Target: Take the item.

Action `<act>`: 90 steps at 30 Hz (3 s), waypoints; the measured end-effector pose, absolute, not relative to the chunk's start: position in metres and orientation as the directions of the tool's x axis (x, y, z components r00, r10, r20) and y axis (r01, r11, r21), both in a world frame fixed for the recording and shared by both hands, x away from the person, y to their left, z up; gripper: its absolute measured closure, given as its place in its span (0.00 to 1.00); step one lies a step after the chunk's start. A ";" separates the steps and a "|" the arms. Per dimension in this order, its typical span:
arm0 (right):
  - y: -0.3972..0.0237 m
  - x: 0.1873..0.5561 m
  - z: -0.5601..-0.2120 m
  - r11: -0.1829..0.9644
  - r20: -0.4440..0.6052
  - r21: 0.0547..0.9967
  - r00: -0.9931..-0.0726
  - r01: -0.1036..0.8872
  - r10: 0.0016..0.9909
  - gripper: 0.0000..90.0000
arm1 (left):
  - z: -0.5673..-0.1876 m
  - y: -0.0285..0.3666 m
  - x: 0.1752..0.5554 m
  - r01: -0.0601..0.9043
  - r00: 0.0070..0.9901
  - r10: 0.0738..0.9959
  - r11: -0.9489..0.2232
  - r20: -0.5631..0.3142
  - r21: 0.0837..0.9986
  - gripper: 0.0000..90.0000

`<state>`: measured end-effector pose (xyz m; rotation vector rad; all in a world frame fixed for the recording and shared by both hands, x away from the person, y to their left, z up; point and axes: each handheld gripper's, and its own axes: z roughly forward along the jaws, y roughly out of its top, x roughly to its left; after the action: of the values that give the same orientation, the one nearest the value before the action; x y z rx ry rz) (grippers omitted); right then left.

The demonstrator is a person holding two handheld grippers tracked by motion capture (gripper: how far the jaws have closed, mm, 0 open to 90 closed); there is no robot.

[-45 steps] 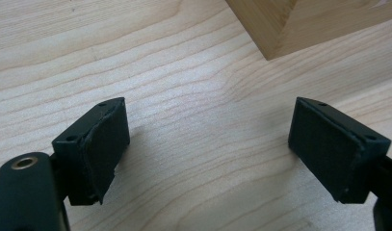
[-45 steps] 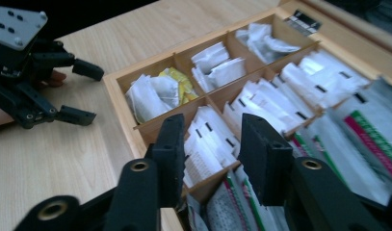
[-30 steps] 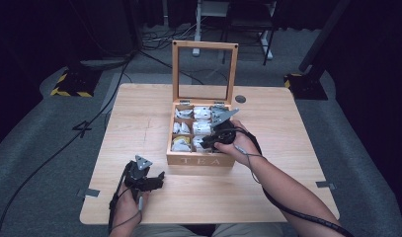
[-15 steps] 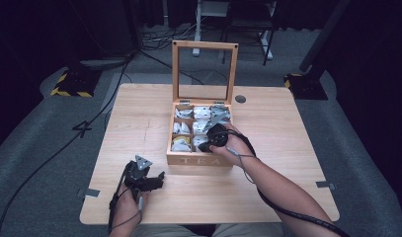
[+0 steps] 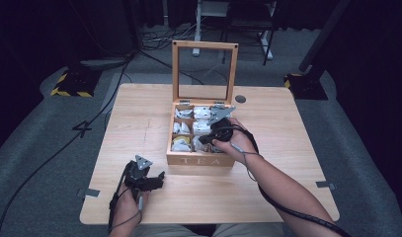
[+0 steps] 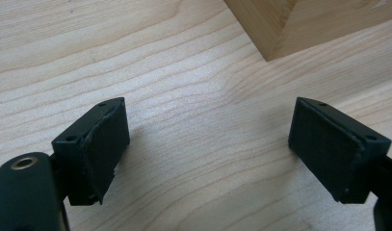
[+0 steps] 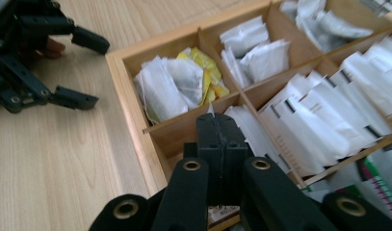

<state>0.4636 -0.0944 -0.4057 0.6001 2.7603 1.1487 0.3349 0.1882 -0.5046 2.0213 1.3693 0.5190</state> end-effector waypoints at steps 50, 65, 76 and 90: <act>-0.223 0.434 -0.327 0.392 0.021 0.878 -0.841 0.274 0.540 1.00 | -0.504 0.188 0.337 0.674 0.395 0.918 -0.268 -0.029 0.688 0.16; -0.291 0.444 -0.331 0.357 0.011 0.873 -0.746 0.331 0.665 1.00 | -0.504 0.188 0.337 0.674 0.395 0.918 -0.268 -0.029 0.689 0.16; -0.323 0.451 -0.348 0.353 -0.013 0.870 -0.698 0.345 0.716 1.00 | -0.504 0.188 0.337 0.674 0.395 0.918 -0.268 -0.029 0.688 0.16; -0.351 0.463 -0.391 0.317 0.045 0.835 -0.629 0.450 0.776 1.00 | -0.504 0.188 0.337 0.674 0.393 0.919 -0.266 -0.029 0.689 0.16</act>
<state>0.4629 -0.3508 -0.3913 1.0935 2.2234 1.2299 0.3373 0.1877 -0.5044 2.0317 1.3582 0.5084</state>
